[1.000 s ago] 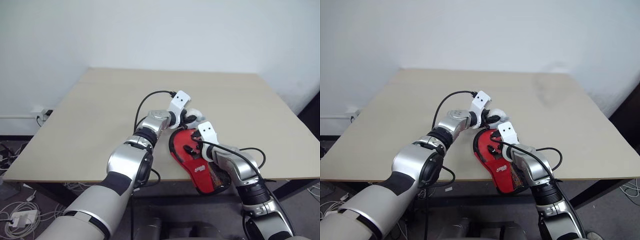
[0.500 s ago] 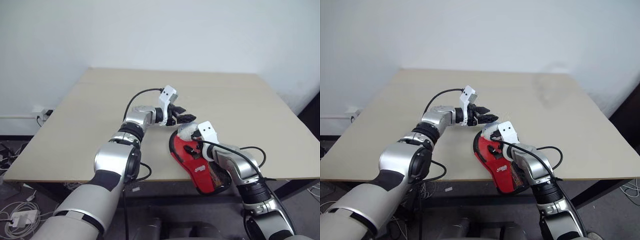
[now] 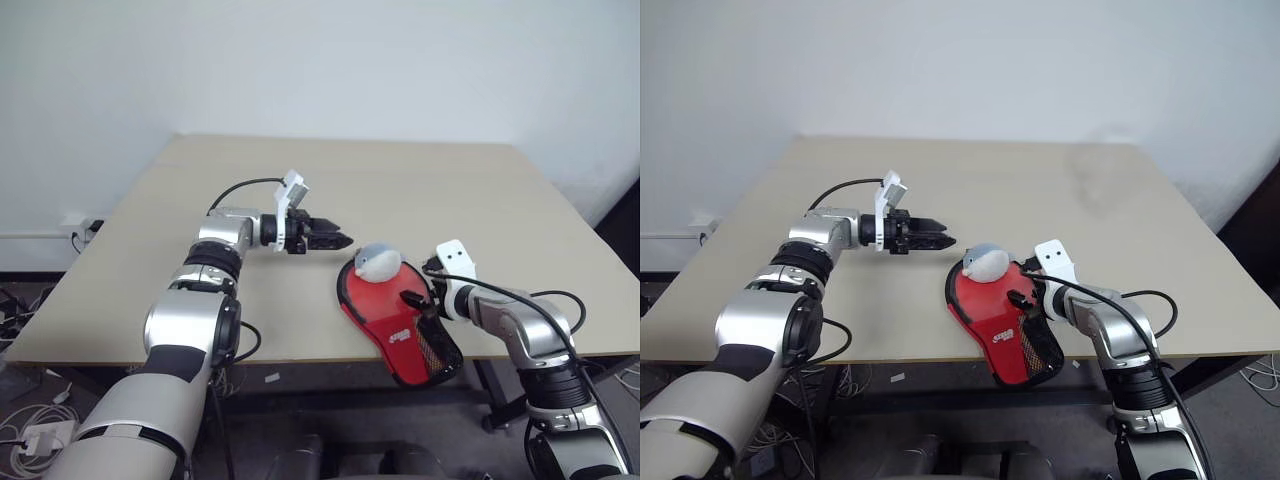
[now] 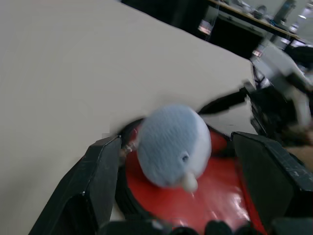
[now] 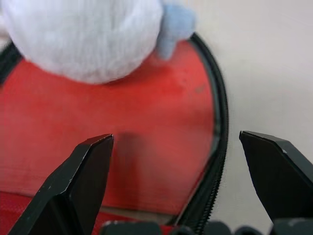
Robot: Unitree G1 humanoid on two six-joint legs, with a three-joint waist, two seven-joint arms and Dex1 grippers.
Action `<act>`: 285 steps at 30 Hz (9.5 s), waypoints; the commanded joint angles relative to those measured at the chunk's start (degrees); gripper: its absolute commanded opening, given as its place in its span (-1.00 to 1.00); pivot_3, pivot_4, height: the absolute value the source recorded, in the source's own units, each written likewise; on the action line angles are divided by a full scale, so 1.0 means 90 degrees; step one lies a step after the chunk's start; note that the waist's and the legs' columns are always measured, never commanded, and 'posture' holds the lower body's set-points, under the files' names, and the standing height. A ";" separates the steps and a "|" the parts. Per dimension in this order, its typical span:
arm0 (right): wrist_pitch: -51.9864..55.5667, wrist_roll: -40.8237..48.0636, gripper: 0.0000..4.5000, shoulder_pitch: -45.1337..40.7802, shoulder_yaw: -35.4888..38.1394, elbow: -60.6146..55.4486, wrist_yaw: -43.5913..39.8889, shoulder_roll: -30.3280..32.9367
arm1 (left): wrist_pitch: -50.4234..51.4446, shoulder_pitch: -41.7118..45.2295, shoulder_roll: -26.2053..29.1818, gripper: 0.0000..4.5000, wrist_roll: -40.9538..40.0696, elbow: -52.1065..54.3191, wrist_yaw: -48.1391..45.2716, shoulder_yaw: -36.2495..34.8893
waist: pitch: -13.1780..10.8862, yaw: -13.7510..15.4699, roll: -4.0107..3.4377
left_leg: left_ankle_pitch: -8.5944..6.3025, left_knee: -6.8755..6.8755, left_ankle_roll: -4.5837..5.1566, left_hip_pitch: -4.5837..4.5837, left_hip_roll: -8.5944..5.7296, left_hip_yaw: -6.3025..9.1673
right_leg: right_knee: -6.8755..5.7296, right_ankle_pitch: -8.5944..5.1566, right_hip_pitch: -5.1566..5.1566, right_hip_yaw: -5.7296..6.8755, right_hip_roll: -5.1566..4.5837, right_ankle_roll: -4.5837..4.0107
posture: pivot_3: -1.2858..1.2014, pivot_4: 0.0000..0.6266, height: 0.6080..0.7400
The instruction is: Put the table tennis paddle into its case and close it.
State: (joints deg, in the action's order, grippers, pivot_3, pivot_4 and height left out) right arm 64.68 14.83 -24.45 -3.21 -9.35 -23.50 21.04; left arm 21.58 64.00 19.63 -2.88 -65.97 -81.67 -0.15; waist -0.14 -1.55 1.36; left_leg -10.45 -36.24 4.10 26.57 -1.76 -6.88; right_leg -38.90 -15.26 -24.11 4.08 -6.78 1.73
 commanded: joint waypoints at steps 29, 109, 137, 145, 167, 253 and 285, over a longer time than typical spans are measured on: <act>-0.0324 0.0588 1.00 -0.1406 0.0410 0.1059 0.0148 -0.0774 | 0.0374 -0.2268 -0.1283 0.68 0.0016 0.3276 0.1865 0.1680 | -0.0032 0.0008 -0.0068 | -0.0045 -0.0061 0.0074 0.0000 -0.0001 -0.0013 | -0.0005 0.0004 0.0022 -0.0010 0.0011 0.0006 | 0.03 -1.00 0.41; 0.0053 0.1569 -0.99 0.5340 0.3498 -0.4093 -0.2641 0.4561 | 0.0019 -0.2104 -0.1553 0.70 0.0244 0.2174 0.2379 0.2142 | -0.0025 0.0356 -0.0133 | -0.0141 -0.0181 0.0339 -0.0015 -0.0076 0.0140 | 0.0060 -0.0041 0.0200 0.0109 -0.0098 0.0139 | 0.03 -1.00 0.41; -0.2089 0.1109 -1.00 0.7645 0.3506 -0.5627 -0.4306 0.3902 | -0.0148 -0.1917 -0.1668 0.70 0.0253 0.1813 0.2498 0.2023 | -0.0021 0.0464 -0.0138 | -0.0250 -0.0123 0.0009 -0.0156 -0.0109 -0.0012 | 0.0138 -0.0022 0.0251 0.0197 -0.0358 0.0180 | 0.03 -1.00 0.41; -0.2200 0.0388 -1.00 0.7004 0.1861 -0.5394 -0.3771 0.4418 | -0.0140 -0.1841 -0.1694 0.70 0.0268 0.1736 0.2490 0.1995 | 0.0000 0.0457 -0.0201 | -0.0713 -0.0653 0.0408 -0.0246 -0.0204 0.0693 | 0.0255 0.0150 0.0328 0.0352 -0.0331 0.0386 | 0.03 -1.00 0.41; -0.0818 0.2394 -1.00 0.2573 0.0077 -0.5526 -0.3371 0.4111 | -0.0095 -0.1753 -0.1757 0.70 0.0312 0.1717 0.2537 0.1955 | -0.0022 0.0616 -0.0182 | -0.0730 -0.0571 0.0432 -0.0333 -0.0239 0.0674 | 0.0264 0.0159 0.0281 0.0166 -0.0258 0.0417 | 0.03 -1.00 0.41; -0.0036 0.1607 -0.10 -0.0045 0.0479 0.0861 0.0741 -0.0363 | 0.1652 -0.1836 0.0234 0.70 -0.1093 0.3710 0.0298 0.1174 | -0.0168 0.0169 -0.0255 | -0.0589 -0.0322 0.0245 -0.0423 -0.0262 0.0674 | 0.0319 0.0272 0.0161 -0.0062 -0.0113 0.0272 | 0.03 -1.00 0.41; -0.2305 0.1328 -0.99 -0.2121 0.2957 0.2260 0.2877 -0.1182 | 0.2210 -0.2770 0.0502 0.70 -0.1193 0.4472 0.0515 0.1380 | -0.0174 0.0163 -0.0249 | -0.0570 -0.0315 0.0212 -0.0411 -0.0276 0.0661 | 0.0229 0.0304 0.0019 -0.0243 -0.0022 0.0217 | 0.03 -1.00 0.41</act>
State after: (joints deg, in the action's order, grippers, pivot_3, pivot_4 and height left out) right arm 48.04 27.02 -40.18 21.72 11.61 1.10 9.94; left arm 41.21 38.86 23.60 -12.26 -28.04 -77.16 12.50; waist -1.70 -0.08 -0.89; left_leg -15.57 -39.07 5.99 22.88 -4.25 -0.93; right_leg -36.84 -12.51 -23.95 1.88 -6.96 3.67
